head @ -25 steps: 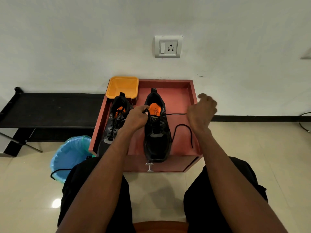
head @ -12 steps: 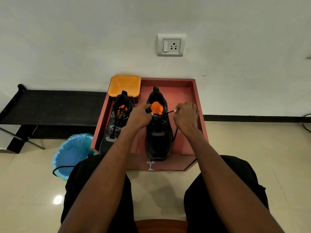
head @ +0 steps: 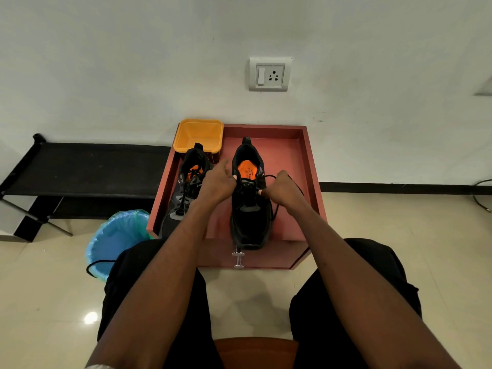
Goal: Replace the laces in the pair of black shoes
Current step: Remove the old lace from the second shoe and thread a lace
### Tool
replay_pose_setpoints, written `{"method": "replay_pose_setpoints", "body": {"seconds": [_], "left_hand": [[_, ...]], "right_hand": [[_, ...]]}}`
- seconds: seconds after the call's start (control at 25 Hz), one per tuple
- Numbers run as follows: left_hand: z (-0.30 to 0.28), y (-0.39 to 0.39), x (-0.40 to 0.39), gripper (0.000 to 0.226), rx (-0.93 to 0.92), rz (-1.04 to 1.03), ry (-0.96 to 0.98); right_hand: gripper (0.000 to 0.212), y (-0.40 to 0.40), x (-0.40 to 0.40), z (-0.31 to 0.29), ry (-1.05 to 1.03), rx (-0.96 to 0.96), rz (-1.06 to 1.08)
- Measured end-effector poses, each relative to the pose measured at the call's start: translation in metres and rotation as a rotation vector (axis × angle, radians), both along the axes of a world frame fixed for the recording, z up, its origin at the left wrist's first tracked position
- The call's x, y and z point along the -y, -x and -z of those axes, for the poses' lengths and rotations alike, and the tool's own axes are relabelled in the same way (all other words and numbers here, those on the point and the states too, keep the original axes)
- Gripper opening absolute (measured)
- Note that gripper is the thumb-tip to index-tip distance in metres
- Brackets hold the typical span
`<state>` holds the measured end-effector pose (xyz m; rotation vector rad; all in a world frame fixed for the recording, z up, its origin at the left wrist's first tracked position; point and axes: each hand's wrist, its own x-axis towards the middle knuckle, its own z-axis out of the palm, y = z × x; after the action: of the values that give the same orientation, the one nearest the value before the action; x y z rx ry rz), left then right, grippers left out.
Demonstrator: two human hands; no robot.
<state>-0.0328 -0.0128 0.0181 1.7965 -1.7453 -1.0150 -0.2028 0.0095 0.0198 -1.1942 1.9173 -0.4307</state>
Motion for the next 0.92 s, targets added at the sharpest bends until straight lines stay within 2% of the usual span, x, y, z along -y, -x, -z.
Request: {"method": "replay_pose_setpoints", "body": {"seconds": [0.08, 0.12, 0.2, 0.24, 0.32, 0.4, 0.48, 0.56, 0.64, 0.72, 0.8, 0.84, 0.92], "left_hand": [[0.0, -0.006, -0.004, 0.056, 0.013, -0.049, -0.009], [0.0, -0.01, -0.006, 0.043, -0.019, -0.098, -0.025], [-0.007, -0.015, -0.016, 0.018, -0.278, -0.259, -0.146], [-0.012, -0.017, -0.021, 0.019, -0.455, -0.31, -0.246], [-0.022, -0.023, -0.031, 0.029, -0.742, -0.244, -0.392], [-0.031, -0.027, -0.04, 0.041, -0.955, -0.043, -0.446], [-0.04, -0.03, -0.048, 0.044, -1.062, 0.134, -0.484], [-0.042, -0.034, -0.05, 0.043, -1.04, 0.197, -0.488], [-0.044, -0.04, -0.047, 0.031, -0.983, 0.153, -0.453], [-0.045, -0.048, -0.042, 0.016, -0.909, 0.013, -0.391], [-0.045, -0.054, -0.035, 0.016, -0.8, -0.142, -0.32], [-0.042, -0.056, -0.031, 0.016, -0.736, -0.202, -0.282], [-0.037, -0.054, -0.028, 0.009, -0.631, -0.24, -0.224]], "right_hand": [[0.044, -0.004, -0.006, -0.003, -0.01, -0.004, -0.024], [0.04, -0.005, -0.01, -0.009, 0.004, 0.05, -0.025], [0.048, -0.002, -0.017, -0.025, 0.062, 0.342, 0.01], [0.053, 0.0, -0.02, -0.034, 0.09, 0.53, 0.019], [0.045, 0.001, -0.026, -0.05, 0.149, 0.784, -0.058], [0.026, -0.004, -0.031, -0.057, 0.275, 0.749, -0.135], [0.011, -0.011, -0.035, -0.058, 0.437, 0.594, -0.079], [0.005, -0.01, -0.032, -0.057, 0.56, 0.47, 0.052], [0.007, 0.0, -0.025, -0.057, 0.583, 0.402, 0.204], [0.011, 0.015, -0.016, -0.054, 0.485, 0.425, 0.464], [0.016, 0.026, -0.01, -0.048, 0.316, 0.566, 0.753], [0.015, 0.027, -0.009, -0.045, 0.262, 0.569, 0.819], [0.011, 0.022, -0.011, -0.041, 0.276, 0.315, 0.7]]}}
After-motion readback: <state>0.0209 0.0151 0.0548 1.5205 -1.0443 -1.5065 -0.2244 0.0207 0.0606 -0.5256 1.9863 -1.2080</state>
